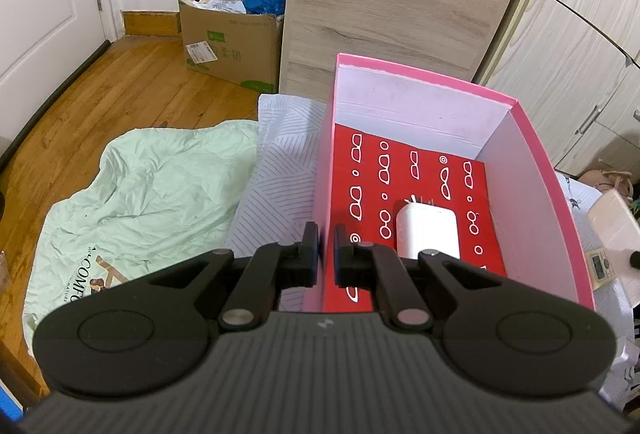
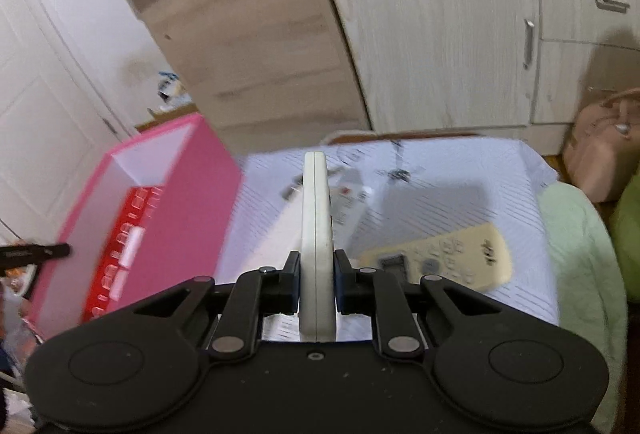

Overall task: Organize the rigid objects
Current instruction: 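Carry the white remote into the box and lay it beside the chargers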

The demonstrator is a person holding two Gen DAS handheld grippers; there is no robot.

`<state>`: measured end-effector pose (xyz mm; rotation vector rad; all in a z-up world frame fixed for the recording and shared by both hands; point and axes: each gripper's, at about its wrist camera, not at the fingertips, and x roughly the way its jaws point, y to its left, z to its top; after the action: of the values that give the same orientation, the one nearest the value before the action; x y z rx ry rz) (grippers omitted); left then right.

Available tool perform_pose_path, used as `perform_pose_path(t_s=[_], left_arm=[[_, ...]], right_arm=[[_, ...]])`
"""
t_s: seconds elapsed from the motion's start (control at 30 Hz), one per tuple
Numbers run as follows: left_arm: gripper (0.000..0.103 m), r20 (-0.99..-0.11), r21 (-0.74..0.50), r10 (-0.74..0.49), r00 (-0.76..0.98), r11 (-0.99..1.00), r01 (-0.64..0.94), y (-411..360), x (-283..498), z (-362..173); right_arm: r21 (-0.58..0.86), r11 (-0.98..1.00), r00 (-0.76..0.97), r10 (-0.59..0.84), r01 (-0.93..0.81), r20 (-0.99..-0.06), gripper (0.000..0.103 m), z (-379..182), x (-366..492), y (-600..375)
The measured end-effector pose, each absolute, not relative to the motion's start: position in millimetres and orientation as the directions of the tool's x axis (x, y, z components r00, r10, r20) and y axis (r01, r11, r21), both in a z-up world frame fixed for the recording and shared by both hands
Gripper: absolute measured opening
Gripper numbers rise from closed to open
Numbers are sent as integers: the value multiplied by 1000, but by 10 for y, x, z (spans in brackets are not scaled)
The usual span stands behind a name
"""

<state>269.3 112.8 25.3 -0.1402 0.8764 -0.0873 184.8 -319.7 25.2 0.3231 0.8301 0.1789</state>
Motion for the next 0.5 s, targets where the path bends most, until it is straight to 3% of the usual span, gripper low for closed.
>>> perform_pose_path(t_s=[0.27,0.5], left_arm=[[6,-762,-158,-131,634,987,14,1146,2690,240],[6,-766,-175,-146,626,984,14,1163,2696,235]], right_arm=[[488,847,672,488,-211,-557,20,662,1834,-2495],[621,736,508,657,-269,-558,20,499,2112,-1669]])
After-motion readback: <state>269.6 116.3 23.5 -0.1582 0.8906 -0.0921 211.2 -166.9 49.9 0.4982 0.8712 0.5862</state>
